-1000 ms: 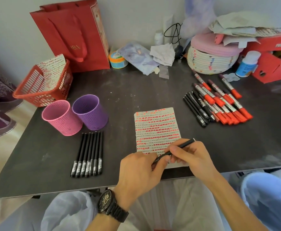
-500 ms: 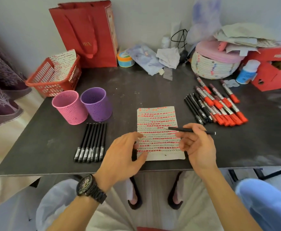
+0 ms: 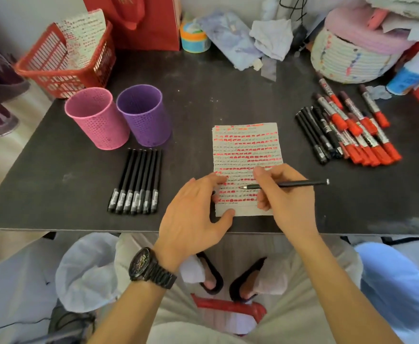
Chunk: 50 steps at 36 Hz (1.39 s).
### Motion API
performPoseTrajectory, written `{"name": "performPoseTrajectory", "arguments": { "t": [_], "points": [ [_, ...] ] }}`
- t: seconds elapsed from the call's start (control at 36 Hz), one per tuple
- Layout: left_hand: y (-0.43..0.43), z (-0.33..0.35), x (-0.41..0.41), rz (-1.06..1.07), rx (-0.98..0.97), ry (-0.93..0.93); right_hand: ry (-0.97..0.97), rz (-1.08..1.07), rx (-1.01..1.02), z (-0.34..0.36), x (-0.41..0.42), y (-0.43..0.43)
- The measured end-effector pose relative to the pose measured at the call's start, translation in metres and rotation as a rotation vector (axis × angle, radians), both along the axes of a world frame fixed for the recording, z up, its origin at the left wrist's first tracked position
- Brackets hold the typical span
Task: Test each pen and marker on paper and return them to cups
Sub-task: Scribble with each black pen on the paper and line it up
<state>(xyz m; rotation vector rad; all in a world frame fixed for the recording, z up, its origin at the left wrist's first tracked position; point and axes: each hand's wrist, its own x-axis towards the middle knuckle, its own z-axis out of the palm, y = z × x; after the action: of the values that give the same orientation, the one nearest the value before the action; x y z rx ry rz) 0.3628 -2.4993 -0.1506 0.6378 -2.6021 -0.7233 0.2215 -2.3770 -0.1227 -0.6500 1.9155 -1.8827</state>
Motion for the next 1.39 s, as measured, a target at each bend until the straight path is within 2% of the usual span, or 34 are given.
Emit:
{"name": "performPoseTrajectory", "arguments": {
  "t": [0.31, 1.39],
  "points": [
    [-0.001, -0.003, -0.003, 0.039, -0.011, 0.012, 0.209, -0.115, 0.216, -0.019, 0.001, -0.003],
    [0.004, 0.004, -0.003, 0.062, -0.015, 0.027, 0.266, -0.125, 0.265, -0.021, 0.002, -0.002]
  ]
}}
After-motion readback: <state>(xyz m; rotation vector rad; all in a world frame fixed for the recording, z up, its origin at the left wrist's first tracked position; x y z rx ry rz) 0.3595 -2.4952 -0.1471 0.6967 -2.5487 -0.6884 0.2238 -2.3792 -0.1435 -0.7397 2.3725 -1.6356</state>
